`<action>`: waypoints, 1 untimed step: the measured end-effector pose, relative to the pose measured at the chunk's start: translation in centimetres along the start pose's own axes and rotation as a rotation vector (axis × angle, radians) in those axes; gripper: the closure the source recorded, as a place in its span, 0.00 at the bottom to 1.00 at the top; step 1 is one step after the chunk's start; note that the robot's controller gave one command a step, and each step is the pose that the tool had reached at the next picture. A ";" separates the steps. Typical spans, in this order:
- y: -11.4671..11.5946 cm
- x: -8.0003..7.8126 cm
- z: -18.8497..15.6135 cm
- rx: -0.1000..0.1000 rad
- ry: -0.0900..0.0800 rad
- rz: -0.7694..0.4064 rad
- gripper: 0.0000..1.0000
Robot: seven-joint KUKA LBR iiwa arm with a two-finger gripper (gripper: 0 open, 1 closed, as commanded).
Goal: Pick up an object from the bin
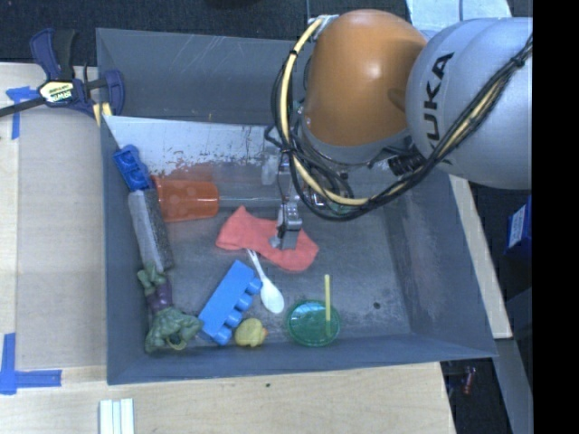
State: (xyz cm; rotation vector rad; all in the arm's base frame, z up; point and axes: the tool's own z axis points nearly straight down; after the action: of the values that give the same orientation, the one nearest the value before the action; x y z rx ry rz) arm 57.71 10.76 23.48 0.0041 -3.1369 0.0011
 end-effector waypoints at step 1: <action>0.0 -0.2 -0.5 -0.002 -0.009 0.002 0.00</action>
Offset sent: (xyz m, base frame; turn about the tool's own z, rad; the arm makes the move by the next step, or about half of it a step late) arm 0.0091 -0.0530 -0.0864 -0.0026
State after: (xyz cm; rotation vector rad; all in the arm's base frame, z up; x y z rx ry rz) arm 57.87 10.72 23.95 0.0003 -3.1454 -0.0013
